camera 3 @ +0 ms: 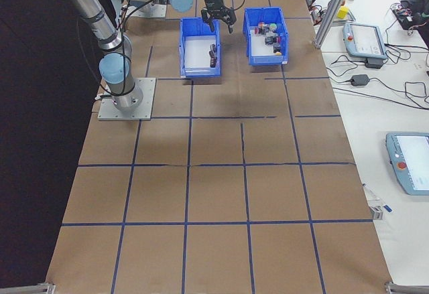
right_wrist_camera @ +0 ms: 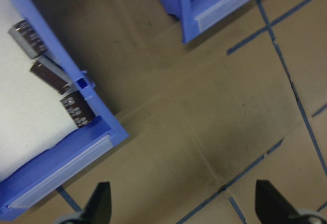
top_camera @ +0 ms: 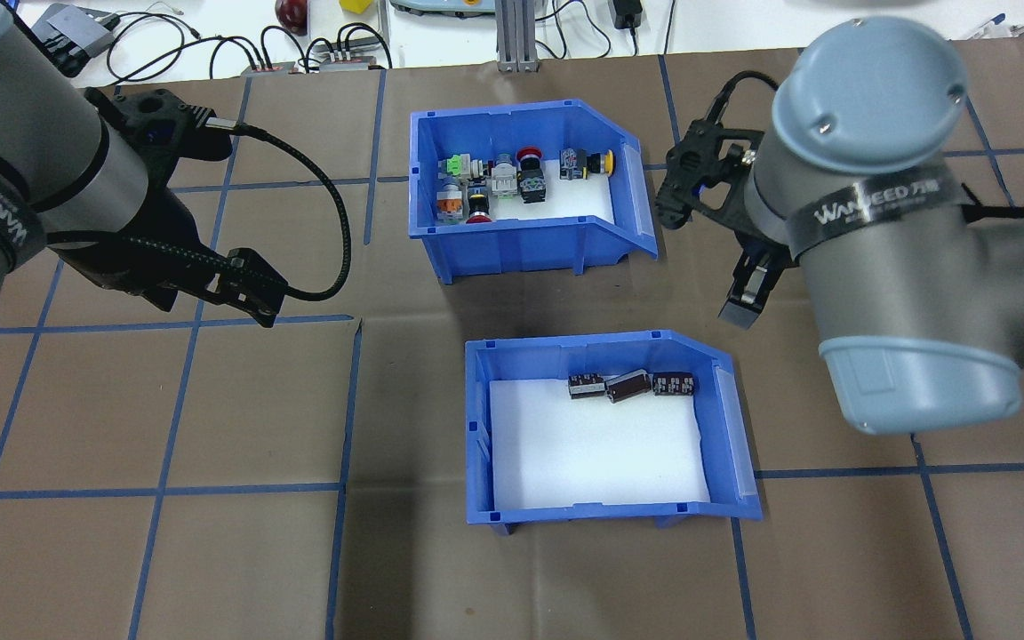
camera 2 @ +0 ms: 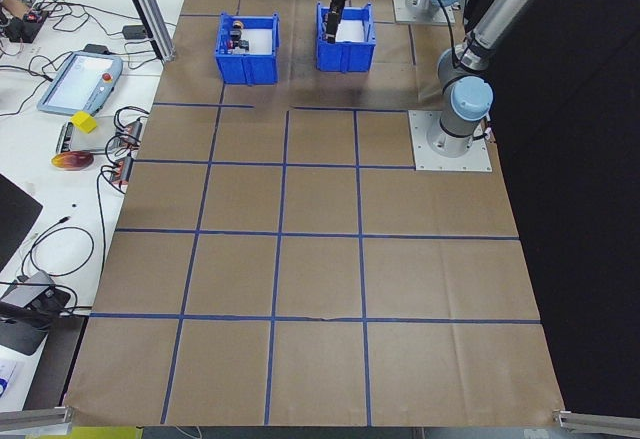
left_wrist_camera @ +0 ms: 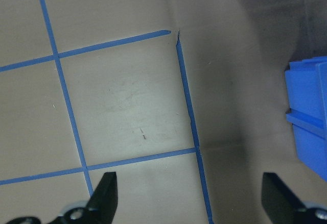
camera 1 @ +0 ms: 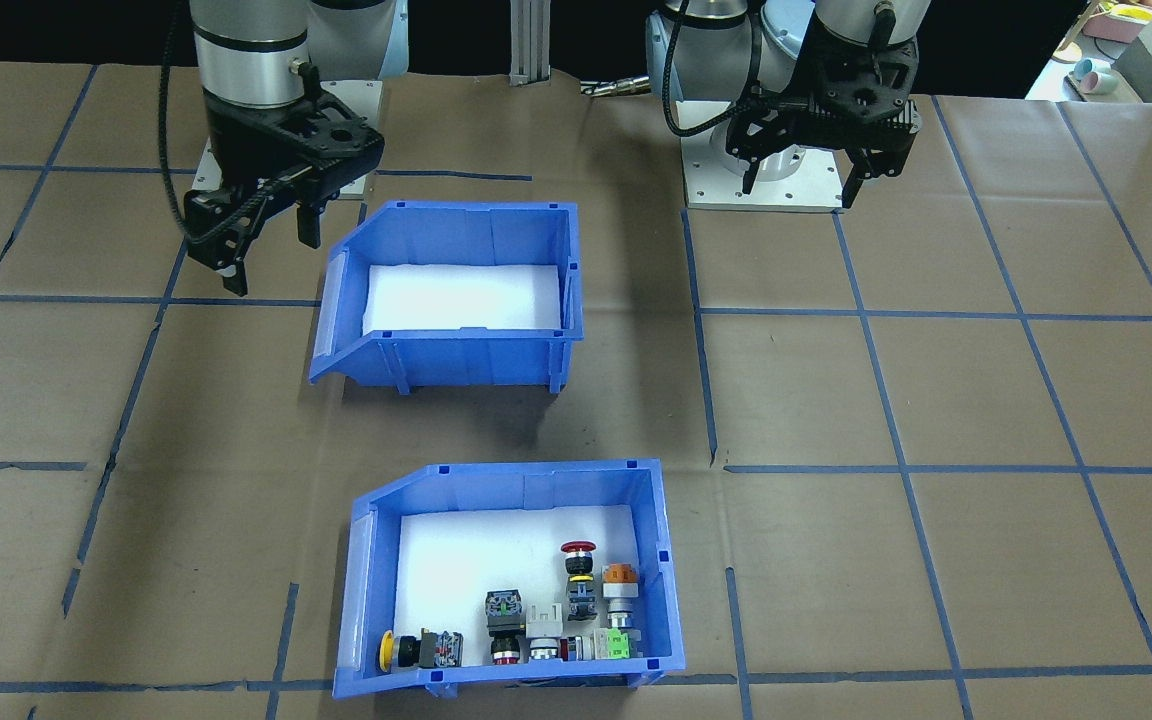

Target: Place button box in front

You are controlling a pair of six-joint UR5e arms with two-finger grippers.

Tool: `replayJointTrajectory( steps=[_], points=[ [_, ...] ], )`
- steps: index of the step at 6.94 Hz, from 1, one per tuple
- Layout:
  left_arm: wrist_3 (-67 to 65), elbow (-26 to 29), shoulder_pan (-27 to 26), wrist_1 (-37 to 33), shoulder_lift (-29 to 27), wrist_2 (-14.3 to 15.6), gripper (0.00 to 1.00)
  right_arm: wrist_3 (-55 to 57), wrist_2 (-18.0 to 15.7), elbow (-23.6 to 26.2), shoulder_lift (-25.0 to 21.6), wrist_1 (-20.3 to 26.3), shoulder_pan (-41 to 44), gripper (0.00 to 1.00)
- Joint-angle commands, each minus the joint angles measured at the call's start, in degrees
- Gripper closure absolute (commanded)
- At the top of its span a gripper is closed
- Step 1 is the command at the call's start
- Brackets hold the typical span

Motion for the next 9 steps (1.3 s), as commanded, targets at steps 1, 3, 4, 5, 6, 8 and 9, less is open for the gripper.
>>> replayJointTrajectory(
  steps=[1, 3, 4, 5, 6, 8, 9],
  points=[
    [0.00, -0.09, 0.00, -0.09, -0.01, 0.00, 0.01, 10.29, 3.64, -6.73, 5.31, 2.02, -4.57, 0.00],
    [0.00, -0.09, 0.00, -0.09, -0.01, 0.00, 0.01, 27.20, 7.95, -16.04, 7.61, 12.61, -5.73, 0.00],
    [0.00, 0.00, 0.00, 0.00, -0.01, 0.00, 0.01, 35.99, 9.11, -19.30, 9.02, 17.71, -5.73, 0.00],
    [0.00, -0.09, 0.00, -0.09, -0.01, 0.00, 0.01, 41.56, 10.68, -20.90, 9.81, 22.64, -5.91, 0.00],
    [0.09, 0.00, 0.00, 0.00, -0.01, 0.00, 0.01, 45.96, 11.48, -20.65, 9.91, 24.69, -5.91, 0.00],
    [0.09, -0.09, 0.00, -0.09, -0.01, 0.09, 0.01, 50.99, 10.88, -20.12, 9.65, 27.86, -6.69, 0.00],
    [0.00, -0.09, 0.00, -0.09, -0.01, 0.09, 0.01, 51.28, 10.79, -19.95, 9.47, 27.61, -7.05, 0.00]
  ],
)
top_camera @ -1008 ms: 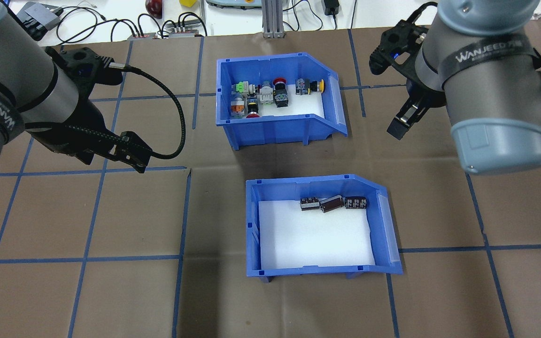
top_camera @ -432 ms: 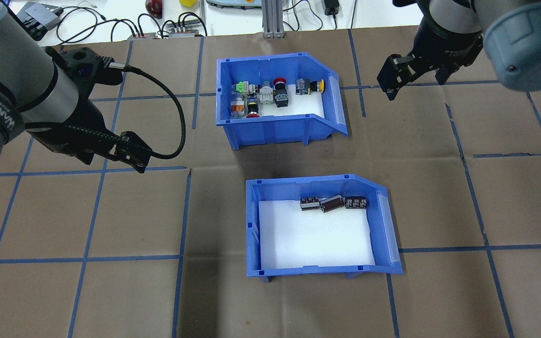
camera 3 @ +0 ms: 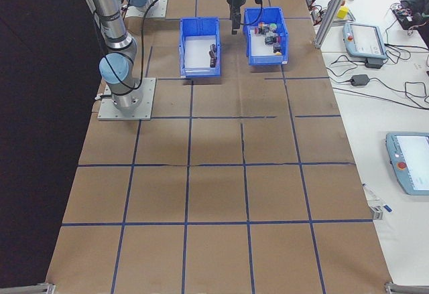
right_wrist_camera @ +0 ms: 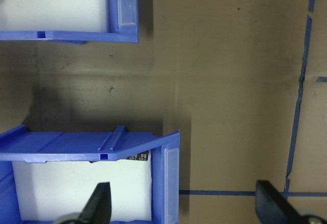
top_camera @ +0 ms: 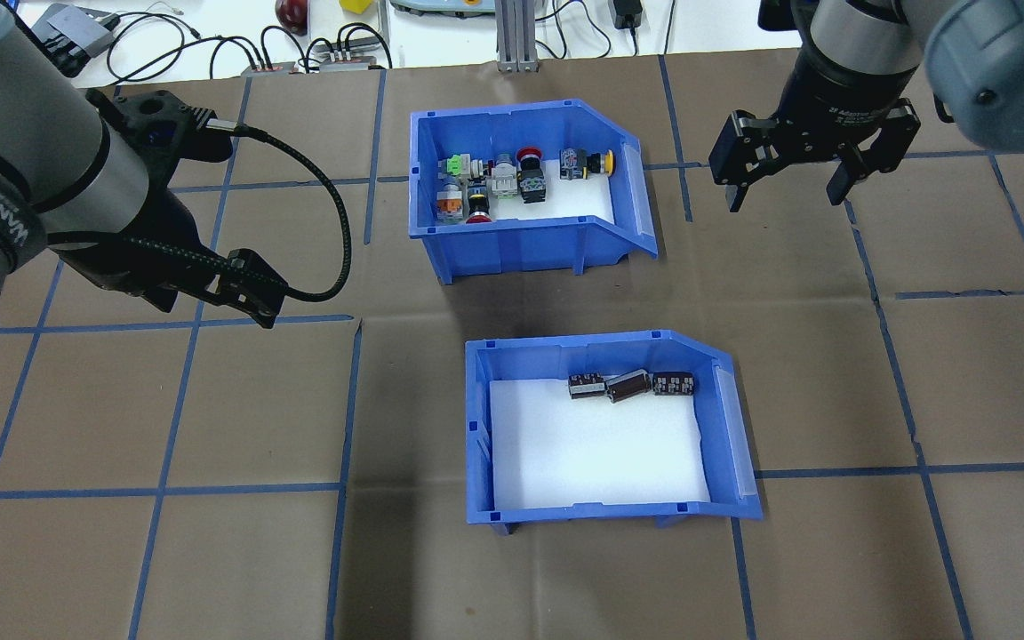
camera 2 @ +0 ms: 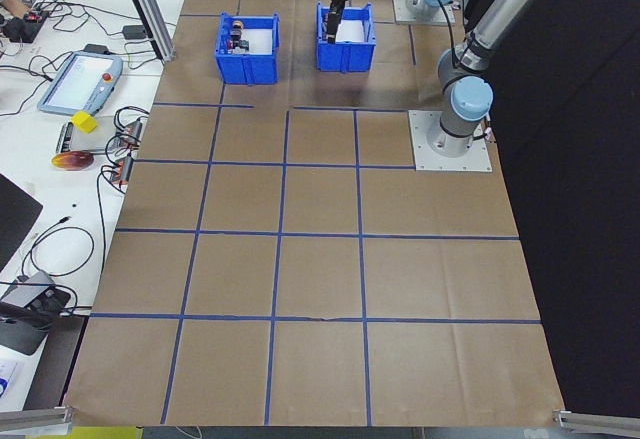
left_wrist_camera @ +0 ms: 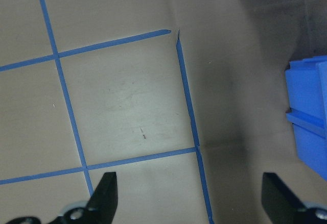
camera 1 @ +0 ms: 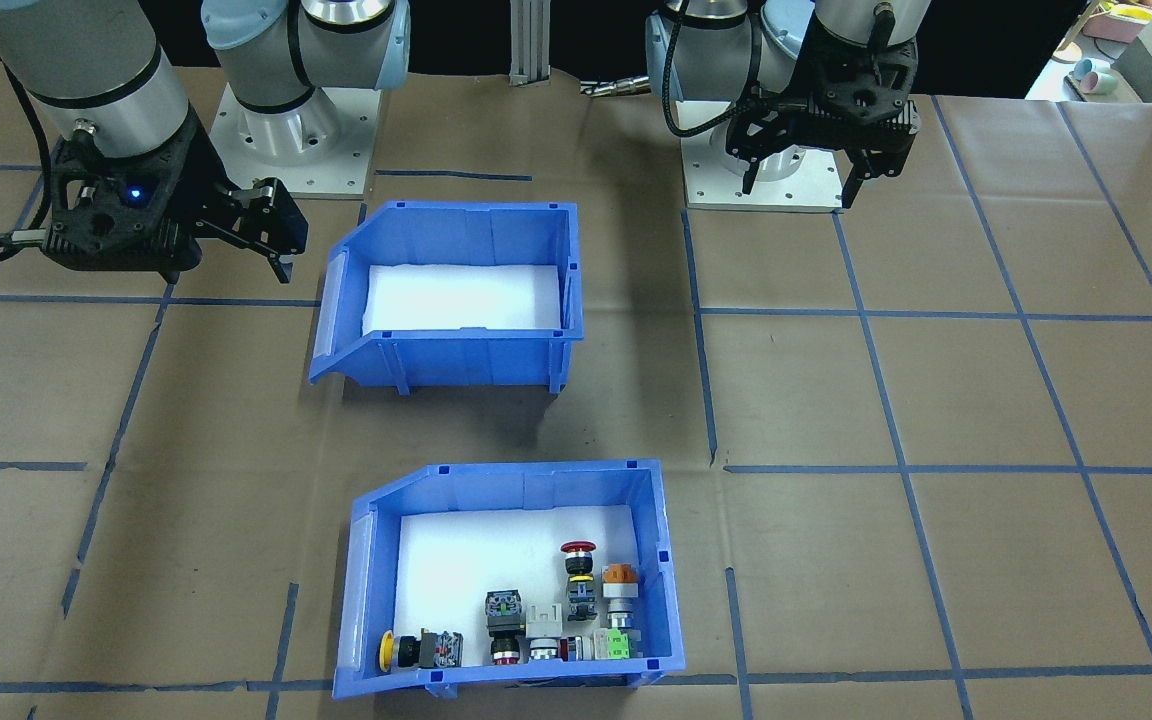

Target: Place button box in front

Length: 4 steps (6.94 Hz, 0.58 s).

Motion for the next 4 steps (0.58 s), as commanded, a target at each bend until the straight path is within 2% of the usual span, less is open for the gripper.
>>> replayJointTrajectory(
  steps=[1, 4],
  points=[
    [-0.05, -0.01, 0.00, -0.01, 0.00, 0.01, 0.01, 1.56, -0.13, 0.17, -0.30, 0.56, -1.10, 0.00],
    [-0.05, -0.01, 0.00, -0.01, 0.00, 0.01, 0.01, 1.48, -0.13, 0.17, -0.31, 0.82, -1.81, 0.00]
  ],
)
